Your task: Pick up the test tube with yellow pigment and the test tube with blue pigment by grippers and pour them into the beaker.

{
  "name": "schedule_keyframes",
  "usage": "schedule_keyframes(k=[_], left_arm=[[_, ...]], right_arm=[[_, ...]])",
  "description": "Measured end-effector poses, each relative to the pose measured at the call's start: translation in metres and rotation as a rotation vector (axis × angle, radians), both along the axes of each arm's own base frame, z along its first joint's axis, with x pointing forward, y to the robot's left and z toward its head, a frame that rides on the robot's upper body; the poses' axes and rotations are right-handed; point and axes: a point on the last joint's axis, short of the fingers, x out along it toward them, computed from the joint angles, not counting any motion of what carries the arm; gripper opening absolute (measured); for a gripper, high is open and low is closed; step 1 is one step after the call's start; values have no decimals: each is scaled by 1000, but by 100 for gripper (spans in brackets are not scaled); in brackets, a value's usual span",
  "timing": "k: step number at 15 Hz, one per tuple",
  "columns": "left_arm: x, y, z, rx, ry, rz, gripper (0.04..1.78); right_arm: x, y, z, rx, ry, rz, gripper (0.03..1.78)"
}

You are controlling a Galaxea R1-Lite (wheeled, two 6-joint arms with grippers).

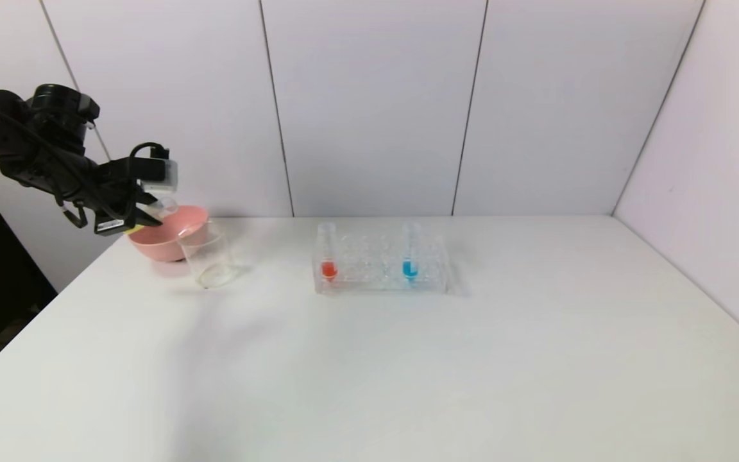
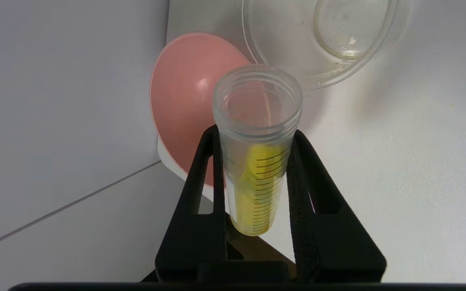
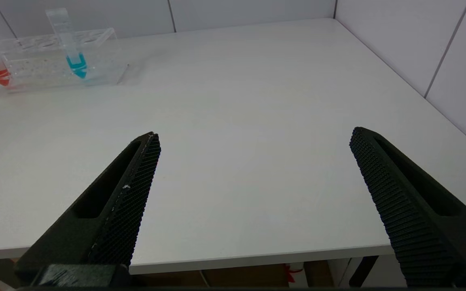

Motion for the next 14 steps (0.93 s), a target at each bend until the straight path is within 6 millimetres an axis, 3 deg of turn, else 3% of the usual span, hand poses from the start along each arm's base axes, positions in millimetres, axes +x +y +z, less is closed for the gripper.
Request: schedule_keyframes(k=[14], left_arm=[[9, -18, -8, 128, 29, 63, 45]], right_arm=[[0, 0, 0, 0, 0, 0, 171]])
